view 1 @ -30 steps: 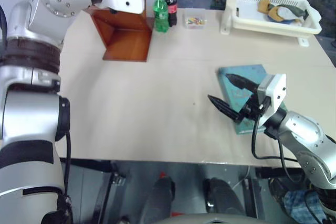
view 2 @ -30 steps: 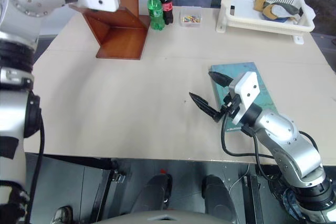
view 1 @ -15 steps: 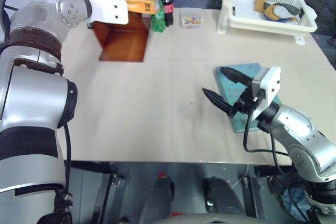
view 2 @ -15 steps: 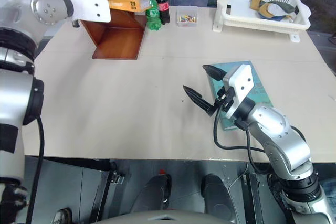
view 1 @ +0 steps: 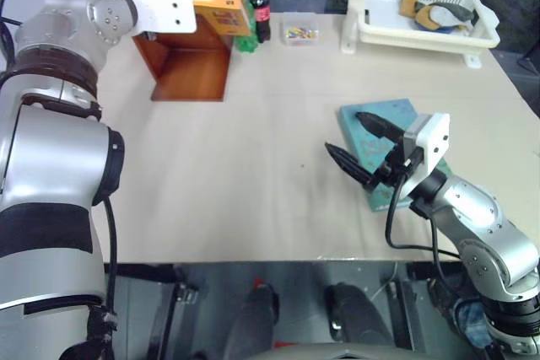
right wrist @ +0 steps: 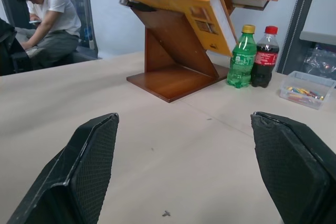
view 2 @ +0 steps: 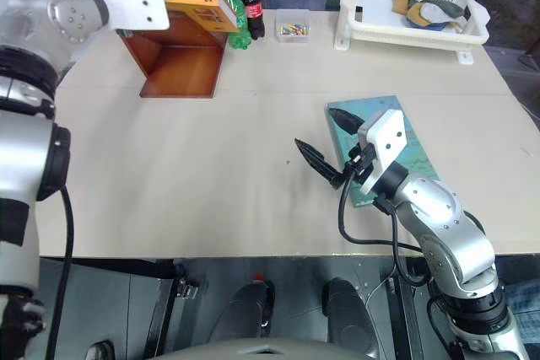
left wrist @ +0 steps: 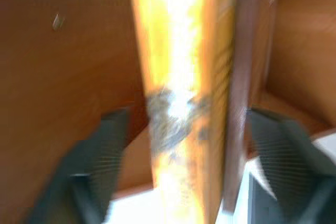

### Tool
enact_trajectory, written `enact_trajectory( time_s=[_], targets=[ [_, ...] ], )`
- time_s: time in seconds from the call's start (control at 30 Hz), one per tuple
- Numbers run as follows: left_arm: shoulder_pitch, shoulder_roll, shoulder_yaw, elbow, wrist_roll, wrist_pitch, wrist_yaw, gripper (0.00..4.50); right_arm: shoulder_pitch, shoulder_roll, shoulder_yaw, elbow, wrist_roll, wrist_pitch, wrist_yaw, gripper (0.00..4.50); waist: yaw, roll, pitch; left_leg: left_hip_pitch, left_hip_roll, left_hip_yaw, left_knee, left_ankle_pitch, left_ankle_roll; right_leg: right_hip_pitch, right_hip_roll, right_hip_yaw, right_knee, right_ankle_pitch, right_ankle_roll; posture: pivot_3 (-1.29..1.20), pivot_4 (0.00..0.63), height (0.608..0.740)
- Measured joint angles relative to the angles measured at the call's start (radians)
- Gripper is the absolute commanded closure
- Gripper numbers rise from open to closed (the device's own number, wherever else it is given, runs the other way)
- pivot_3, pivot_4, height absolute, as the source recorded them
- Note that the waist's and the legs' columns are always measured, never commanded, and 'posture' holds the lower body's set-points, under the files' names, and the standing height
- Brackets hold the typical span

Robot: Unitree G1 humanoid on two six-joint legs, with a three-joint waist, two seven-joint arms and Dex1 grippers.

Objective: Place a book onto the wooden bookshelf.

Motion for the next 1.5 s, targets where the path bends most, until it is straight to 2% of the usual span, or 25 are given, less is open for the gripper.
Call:
enact_trajectory(
  time_s=[0.23, 0.37, 0.47, 0.57, 0.6, 0.67, 0.77, 0.8, 0.83, 0.9, 0.93, 1.0, 1.07, 1.2, 1.27, 1.5],
  targets=[
    [0.0, 0.055, 0.019, 0.0, -0.013, -0.033, 0.011, 0.59, -0.017, 0.002, -0.003, 0.005, -0.005, 0.0, 0.017, 0.39, 0.002, 0.0, 0.0, 0.0, 0.0, 0.0, 0.0, 0.0, 0.0, 0.0, 0.0, 0.0, 0.0, 0.0, 0.0, 0.0, 0.15, 0.74],
    [0.035, 0.093, 0.221, -0.008, -0.219, -0.123, -0.13, 0.59, -0.048, 0.005, 0.0, 0.032, -0.051, -0.001, 0.019, 0.39, 0.0, 0.0, 0.0, 0.0, 0.0, 0.0, 0.0, 0.0, 0.0, 0.0, 0.0, 0.0, 0.001, 0.0, 0.0, 0.0, 0.15, 0.74],
    [0.114, 0.107, 0.349, -0.024, -0.369, -0.181, -0.269, 0.59, -0.082, 0.016, -0.001, 0.073, -0.081, 0.0, 0.003, 0.39, -0.002, 0.0, 0.0, 0.001, 0.001, 0.001, 0.001, 0.0, 0.0, 0.0, 0.0, 0.0, 0.002, 0.0, 0.0, 0.0, 0.15, 0.74],
    [0.212, 0.061, 0.474, -0.064, -0.541, -0.208, -0.447, 1.37, -0.122, 0.026, -0.009, 0.11, -0.1, 0.0, -0.007, 0.39, 0.006, 0.0, 0.0, 0.001, 0.001, -0.001, 0.003, 0.0, 0.0, 0.0, 0.0, -0.001, 0.003, 0.0, -0.001, 0.0, 0.15, 0.74],
    [0.248, 0.036, 0.507, -0.088, -0.594, -0.21, -0.5, 1.78, -0.131, 0.026, -0.01, 0.117, -0.107, 0.0, -0.008, 0.39, 0.01, 0.0, 0.0, 0.0, 0.0, -0.001, 0.003, 0.0, 0.0, 0.001, 0.0, -0.002, 0.003, 0.0, -0.001, 0.0, 0.15, 0.74],
    [0.319, -0.034, 0.562, -0.154, -0.699, -0.195, -0.577, 3.01, -0.138, 0.026, -0.011, 0.121, -0.11, 0.001, -0.004, 0.39, 0.016, 0.0, 0.0, 0.0, 0.0, -0.002, 0.004, 0.0, 0.0, 0.001, -0.001, -0.002, 0.003, 0.001, -0.001, 0.0, 0.15, 0.74],
    [0.407, -0.126, 0.602, -0.279, -0.799, -0.137, -0.619, 4.28, -0.139, 0.024, -0.02, 0.12, -0.108, 0.014, 0.0, 1.18, 0.017, 0.0, 0.0, 0.0, -0.001, -0.002, 0.004, 0.0, 0.0, 0.001, -0.002, -0.001, 0.003, 0.001, -0.001, 0.0, 0.15, 0.74],
    [0.462, -0.194, 0.616, -0.367, -0.85, -0.09, -0.618, 4.5, -0.139, 0.02, -0.034, 0.118, -0.107, 0.025, -0.001, 1.7, 0.02, 0.001, -0.001, 0.0, -0.001, -0.002, 0.004, 0.0, 0.0, 0.001, -0.002, -0.001, 0.003, 0.001, -0.001, 0.0, 0.15, 0.74],
    [0.492, -0.247, 0.619, -0.412, -0.874, -0.06, -0.607, 4.5, -0.139, 0.018, -0.045, 0.115, -0.105, 0.032, -0.003, 2.17, 0.022, 0.001, -0.001, 0.0, -0.002, -0.002, 0.004, 0.0, 0.0, 0.001, -0.002, -0.001, 0.004, 0.001, -0.001, 0.0, 0.15, 0.74],
    [0.564, -0.408, 0.619, -0.499, -0.911, 0.017, -0.516, 4.5, -0.138, 0.013, -0.067, 0.091, -0.096, 0.051, -0.01, 3.32, 0.028, 0.001, -0.001, 0.0, -0.002, -0.003, 0.005, 0.0, 0.0, 0.002, -0.002, -0.002, 0.004, 0.001, -0.001, 0.0, 0.15, 0.74],
    [0.572, -0.435, 0.619, -0.506, -0.913, 0.028, -0.488, 4.5, -0.136, 0.013, -0.07, 0.084, -0.094, 0.056, -0.013, 3.59, 0.028, 0.001, -0.001, 0.0, -0.002, -0.003, 0.005, 0.0, 0.0, 0.001, -0.002, -0.002, 0.003, 0.001, -0.001, 0.0, 0.15, 0.74],
    [0.574, -0.565, 0.607, -0.494, -0.871, 0.051, -0.267, 4.5, -0.13, 0.005, -0.083, 0.055, -0.112, 0.073, -0.042, 4.45, 0.028, 0.001, -0.001, 0.0, -0.003, -0.004, 0.007, 0.0, 0.0, 0.001, -0.002, -0.002, 0.005, 0.001, -0.001, 0.0, 0.15, 0.74],
    [0.552, -0.634, 0.591, -0.449, -0.83, 0.052, -0.104, 4.5, -0.13, 0.003, -0.085, 0.027, -0.13, 0.088, -0.064, 4.45, 0.021, 0.001, -0.001, 0.001, -0.003, -0.002, 0.007, 0.0, 0.0, 0.001, -0.002, 0.0, 0.006, 0.001, -0.001, 0.0, 0.15, 0.74],
    [0.427, -0.679, 0.592, -0.287, -0.775, 0.043, 0.173, 4.5, -0.132, -0.01, -0.086, 0.012, -0.17, 0.119, -0.103, 4.45, 0.012, 0.001, -0.001, 0.002, -0.004, -0.003, 0.007, 0.0, 0.0, 0.001, -0.002, 0.0, 0.009, 0.001, 0.0, 0.0, 0.15, 0.74],
    [0.349, -0.682, 0.591, -0.212, -0.747, 0.038, 0.308, 4.5, -0.144, -0.001, -0.086, -0.002, -0.184, 0.133, -0.127, 4.45, 0.01, 0.001, -0.001, 0.002, -0.004, -0.003, 0.007, 0.0, 0.0, 0.001, -0.002, 0.0, 0.009, 0.001, 0.0, 0.0, 0.15, 0.74],
    [0.258, -0.626, 0.598, -0.093, -0.702, 0.049, 0.608, 4.5, -0.171, 0.028, -0.086, -0.021, -0.206, 0.161, -0.183, 4.45, 0.004, 0.001, -0.001, 0.002, -0.005, -0.003, 0.007, 0.0, 0.0, 0.001, -0.002, 0.0, 0.009, 0.001, 0.0, 0.0, 0.15, 0.74]
  ],
)
